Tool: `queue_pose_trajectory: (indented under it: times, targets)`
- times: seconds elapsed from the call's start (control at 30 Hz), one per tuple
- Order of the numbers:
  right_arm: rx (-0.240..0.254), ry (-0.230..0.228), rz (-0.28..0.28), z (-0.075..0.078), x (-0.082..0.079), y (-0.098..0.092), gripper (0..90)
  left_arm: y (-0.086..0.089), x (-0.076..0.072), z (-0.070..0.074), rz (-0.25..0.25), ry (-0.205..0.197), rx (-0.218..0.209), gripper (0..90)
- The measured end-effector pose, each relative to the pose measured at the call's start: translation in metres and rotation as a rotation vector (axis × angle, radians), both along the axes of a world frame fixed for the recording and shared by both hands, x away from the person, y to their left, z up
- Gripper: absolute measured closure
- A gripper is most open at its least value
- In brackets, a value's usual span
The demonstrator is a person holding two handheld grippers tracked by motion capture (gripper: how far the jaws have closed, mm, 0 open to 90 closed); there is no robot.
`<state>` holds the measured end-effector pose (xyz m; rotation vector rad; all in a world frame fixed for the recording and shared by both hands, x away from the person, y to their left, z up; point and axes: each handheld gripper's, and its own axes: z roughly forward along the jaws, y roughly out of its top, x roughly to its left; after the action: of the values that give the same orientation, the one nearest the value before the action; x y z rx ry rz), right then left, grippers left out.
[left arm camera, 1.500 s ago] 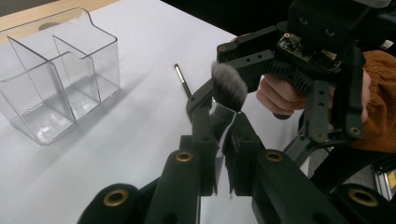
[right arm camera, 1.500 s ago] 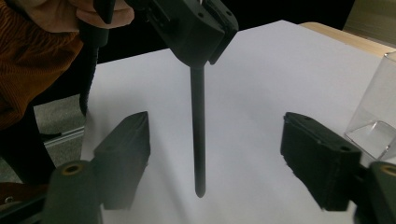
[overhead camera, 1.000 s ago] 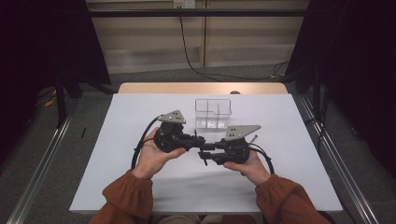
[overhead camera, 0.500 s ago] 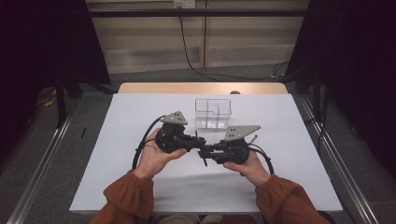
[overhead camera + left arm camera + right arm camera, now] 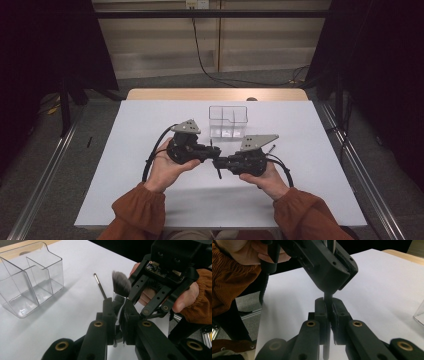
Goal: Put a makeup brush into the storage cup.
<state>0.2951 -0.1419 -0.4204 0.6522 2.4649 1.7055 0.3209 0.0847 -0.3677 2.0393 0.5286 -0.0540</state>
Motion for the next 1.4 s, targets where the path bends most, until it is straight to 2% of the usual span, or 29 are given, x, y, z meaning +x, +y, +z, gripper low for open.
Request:
queue_pose_trajectory:
  times: [0.17,0.3,0.53,0.87,0.97,1.0,1.2,1.3,1.4]
  targets:
    - [0.002,-0.001,-0.007,0.000,0.000,-0.001,84.0,0.001,0.001,-0.002,0.004,0.005,-0.018,83.1]
    - [0.006,-0.003,-0.008,0.001,0.000,-0.001,84.1,0.001,0.000,-0.002,0.010,-0.010,-0.022,81.9]
    - [0.009,-0.008,-0.028,0.002,0.001,-0.004,84.1,0.001,-0.003,-0.007,0.035,-0.025,-0.039,71.0]
    - [0.004,-0.013,-0.051,0.002,0.002,-0.007,84.1,0.005,-0.007,-0.005,0.074,-0.059,-0.084,43.9]
    - [0.006,-0.018,-0.055,0.003,0.003,-0.007,84.1,0.007,-0.009,-0.005,0.048,-0.062,-0.084,39.5]
    - [0.007,-0.019,-0.057,0.003,0.003,-0.008,84.1,0.009,-0.010,-0.005,0.054,-0.065,-0.082,38.8]
    - [0.008,-0.022,-0.063,0.003,0.003,-0.008,84.1,0.017,-0.011,-0.006,0.124,-0.112,-0.065,21.3]
    - [0.010,-0.023,-0.066,0.003,0.003,-0.009,84.1,0.022,-0.011,-0.008,0.145,-0.117,-0.053,15.9]
    - [0.012,-0.023,-0.070,0.003,0.004,-0.010,84.1,0.026,-0.011,-0.011,0.160,-0.118,-0.067,10.1]
